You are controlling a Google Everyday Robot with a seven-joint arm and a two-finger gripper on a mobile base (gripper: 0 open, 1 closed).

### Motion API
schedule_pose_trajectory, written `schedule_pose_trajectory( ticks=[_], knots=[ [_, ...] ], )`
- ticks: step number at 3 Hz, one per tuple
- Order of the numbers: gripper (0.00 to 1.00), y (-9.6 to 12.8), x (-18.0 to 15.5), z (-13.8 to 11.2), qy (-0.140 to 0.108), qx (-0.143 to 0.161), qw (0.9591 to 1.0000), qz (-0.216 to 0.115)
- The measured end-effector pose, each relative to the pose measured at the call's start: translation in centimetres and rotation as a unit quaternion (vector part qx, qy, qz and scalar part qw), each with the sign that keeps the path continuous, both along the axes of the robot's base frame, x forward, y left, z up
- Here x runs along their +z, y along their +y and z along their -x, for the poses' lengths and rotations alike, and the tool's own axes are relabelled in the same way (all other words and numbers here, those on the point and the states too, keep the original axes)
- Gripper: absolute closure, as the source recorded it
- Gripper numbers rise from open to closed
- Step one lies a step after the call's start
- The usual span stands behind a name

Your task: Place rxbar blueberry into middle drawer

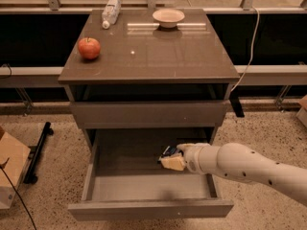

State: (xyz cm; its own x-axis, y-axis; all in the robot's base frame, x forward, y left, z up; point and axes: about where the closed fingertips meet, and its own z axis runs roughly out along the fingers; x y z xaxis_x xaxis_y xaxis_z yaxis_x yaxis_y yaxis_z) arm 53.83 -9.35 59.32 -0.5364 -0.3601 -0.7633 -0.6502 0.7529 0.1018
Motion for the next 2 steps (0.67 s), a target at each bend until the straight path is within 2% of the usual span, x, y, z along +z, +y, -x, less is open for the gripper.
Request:
schedule_pose_trajectory(
  ticks=[1, 2],
  knots=[
    [1.00, -1.4, -6.2, -1.3, 0.031, -0.017, 0.9990, -0.028],
    [1.00, -2.4, -10.8, -1.5, 0.067, -0.029, 0.9960, -0.052]
  ],
)
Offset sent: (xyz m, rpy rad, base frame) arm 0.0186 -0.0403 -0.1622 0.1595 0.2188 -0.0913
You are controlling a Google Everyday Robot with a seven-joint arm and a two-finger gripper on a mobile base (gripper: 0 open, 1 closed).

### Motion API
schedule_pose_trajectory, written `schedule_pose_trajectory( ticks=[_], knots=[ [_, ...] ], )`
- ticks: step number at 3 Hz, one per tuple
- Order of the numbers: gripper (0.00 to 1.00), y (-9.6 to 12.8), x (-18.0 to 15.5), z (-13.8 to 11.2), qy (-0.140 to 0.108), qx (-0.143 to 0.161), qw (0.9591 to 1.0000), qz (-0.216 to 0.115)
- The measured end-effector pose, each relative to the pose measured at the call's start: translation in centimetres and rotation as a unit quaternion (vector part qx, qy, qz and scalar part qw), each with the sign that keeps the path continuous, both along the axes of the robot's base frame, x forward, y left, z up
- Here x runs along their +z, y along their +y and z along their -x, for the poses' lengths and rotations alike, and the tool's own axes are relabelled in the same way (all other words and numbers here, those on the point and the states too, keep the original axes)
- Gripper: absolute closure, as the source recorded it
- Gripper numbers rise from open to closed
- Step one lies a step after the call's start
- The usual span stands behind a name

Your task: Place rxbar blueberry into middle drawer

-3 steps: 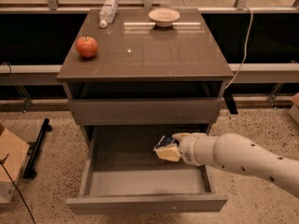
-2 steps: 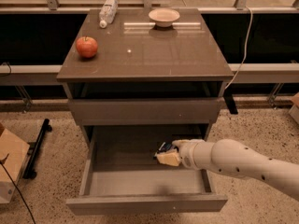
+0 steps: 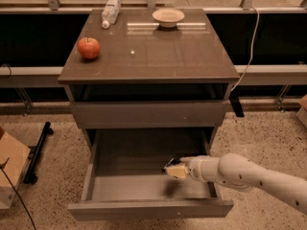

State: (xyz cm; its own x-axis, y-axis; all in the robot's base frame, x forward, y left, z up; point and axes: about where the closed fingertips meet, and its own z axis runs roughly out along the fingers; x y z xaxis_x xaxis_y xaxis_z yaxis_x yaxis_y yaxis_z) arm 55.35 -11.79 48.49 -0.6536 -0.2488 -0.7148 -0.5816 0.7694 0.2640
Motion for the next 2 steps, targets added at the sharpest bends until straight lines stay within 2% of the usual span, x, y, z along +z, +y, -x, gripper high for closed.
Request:
schedule_pose_trajectory(
  ticks=[1, 2],
  knots=[
    [0.75, -1.07, -4.23, -0.38, 0.034, -0.016, 0.9990, -0.024],
    [0.50, -0.85, -4.07, -0.32, 0.033, -0.014, 0.9991, -0.023]
  ],
)
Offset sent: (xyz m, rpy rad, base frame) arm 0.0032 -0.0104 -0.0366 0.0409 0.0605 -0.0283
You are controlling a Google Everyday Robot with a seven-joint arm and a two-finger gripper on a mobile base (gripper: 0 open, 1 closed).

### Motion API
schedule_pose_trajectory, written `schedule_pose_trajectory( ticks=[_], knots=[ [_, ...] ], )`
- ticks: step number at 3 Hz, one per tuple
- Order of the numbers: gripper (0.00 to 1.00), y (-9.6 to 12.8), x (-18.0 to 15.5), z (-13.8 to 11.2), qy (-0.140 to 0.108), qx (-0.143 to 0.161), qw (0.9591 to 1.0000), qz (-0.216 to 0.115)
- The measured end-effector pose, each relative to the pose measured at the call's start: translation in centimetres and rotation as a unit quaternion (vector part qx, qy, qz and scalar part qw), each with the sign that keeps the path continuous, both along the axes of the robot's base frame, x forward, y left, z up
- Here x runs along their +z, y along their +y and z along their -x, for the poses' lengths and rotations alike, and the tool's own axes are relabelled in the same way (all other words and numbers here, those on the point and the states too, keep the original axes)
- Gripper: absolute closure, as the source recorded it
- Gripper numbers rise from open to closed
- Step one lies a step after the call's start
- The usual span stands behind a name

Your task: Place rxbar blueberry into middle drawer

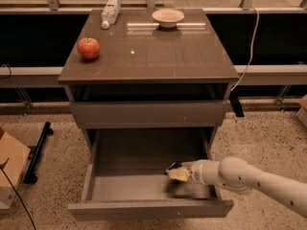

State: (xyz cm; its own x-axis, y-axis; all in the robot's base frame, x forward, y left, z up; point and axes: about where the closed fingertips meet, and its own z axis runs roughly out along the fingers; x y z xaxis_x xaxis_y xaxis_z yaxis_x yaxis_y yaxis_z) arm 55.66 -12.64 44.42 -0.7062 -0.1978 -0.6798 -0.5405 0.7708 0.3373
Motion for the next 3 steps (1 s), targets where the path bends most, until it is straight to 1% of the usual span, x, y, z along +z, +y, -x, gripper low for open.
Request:
schedule_pose_trajectory(
  ticks=[2, 3],
  knots=[
    [0.05, 0.35, -0.13, 0.05, 0.001, 0.003, 1.0000, -0.001],
    [0.00, 0.45, -0.16, 0.06, 0.002, 0.003, 1.0000, -0.002]
  ],
)
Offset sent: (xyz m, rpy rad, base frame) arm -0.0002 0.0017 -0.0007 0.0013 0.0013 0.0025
